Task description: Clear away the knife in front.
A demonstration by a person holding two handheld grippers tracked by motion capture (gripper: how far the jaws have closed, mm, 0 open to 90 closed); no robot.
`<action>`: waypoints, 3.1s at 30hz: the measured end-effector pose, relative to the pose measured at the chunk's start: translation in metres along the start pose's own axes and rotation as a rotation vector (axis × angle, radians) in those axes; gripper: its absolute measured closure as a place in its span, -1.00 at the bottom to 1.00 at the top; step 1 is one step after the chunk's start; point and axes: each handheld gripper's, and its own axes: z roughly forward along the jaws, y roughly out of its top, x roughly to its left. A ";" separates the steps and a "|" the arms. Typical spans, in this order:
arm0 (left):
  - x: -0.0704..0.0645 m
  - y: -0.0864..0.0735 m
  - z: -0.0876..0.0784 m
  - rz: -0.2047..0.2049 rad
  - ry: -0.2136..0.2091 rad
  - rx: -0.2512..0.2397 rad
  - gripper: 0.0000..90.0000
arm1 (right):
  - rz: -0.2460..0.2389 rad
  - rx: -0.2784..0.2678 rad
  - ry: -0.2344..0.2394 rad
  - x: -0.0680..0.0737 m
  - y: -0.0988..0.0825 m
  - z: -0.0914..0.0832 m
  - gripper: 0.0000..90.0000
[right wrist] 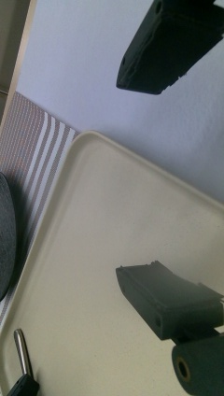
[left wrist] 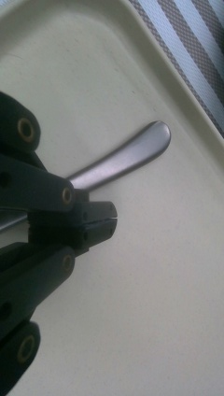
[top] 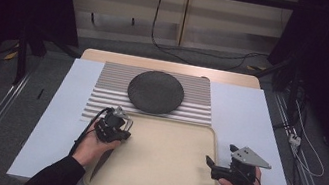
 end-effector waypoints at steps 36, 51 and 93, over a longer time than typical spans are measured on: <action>0.009 -0.014 -0.014 -0.028 0.021 0.017 1.00 | -0.004 0.000 0.011 0.001 0.002 0.003 -0.81; 0.017 -0.020 -0.019 -0.043 0.024 0.019 1.00 | -0.004 0.002 0.014 0.001 0.002 0.004 -0.81; 0.011 -0.021 -0.042 -0.117 0.108 -0.209 -0.73 | 0.003 0.005 0.015 0.001 0.003 0.005 -0.81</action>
